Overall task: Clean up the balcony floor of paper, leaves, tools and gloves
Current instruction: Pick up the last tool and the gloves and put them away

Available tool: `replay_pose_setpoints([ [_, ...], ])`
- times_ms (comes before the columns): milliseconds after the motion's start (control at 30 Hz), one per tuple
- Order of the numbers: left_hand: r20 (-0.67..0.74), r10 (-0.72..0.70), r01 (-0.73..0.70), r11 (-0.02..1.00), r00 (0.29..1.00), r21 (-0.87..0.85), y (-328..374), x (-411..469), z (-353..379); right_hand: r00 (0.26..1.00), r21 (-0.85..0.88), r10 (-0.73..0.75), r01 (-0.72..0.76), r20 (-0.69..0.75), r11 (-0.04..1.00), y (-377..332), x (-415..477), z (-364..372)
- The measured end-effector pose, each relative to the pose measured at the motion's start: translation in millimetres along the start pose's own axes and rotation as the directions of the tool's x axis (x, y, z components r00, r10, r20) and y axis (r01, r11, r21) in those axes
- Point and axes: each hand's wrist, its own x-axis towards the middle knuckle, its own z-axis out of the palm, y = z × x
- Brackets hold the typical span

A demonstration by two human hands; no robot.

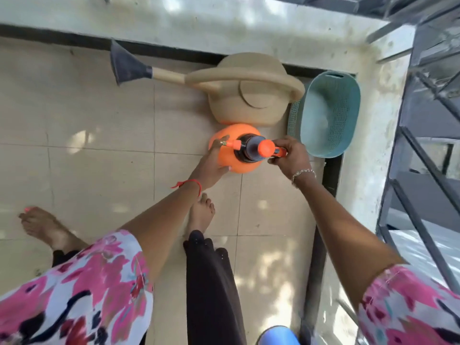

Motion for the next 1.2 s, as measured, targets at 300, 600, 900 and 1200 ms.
replay_pose_setpoints([
  [300, 0.058, -0.024, 0.028, 0.997, 0.998, -0.073, 17.5, 10.7, 30.6, 1.000, -0.092, -0.007, 0.006, -0.004, 0.996, 24.4, 9.7, -29.1],
  [600, 0.168, -0.109, 0.133, 0.982, 0.980, -0.138, 17.3, 3.6, 15.3, 0.996, -0.156, -0.081, 0.086, 0.041, 0.984, 5.6, -0.4, -17.5],
  [900, 0.055, -0.116, 0.110, 0.989, 0.992, 0.100, 25.5, -35.1, -42.2, 0.991, -0.321, 0.029, 0.014, 0.129, 0.947, -23.7, -22.8, -11.3],
  [1200, -0.070, -0.263, 0.272, 0.939, 0.962, 0.210, -44.4, -146.5, -192.1, 0.973, -0.552, 0.121, -0.212, -0.197, 0.806, -127.2, -47.2, 31.0],
])
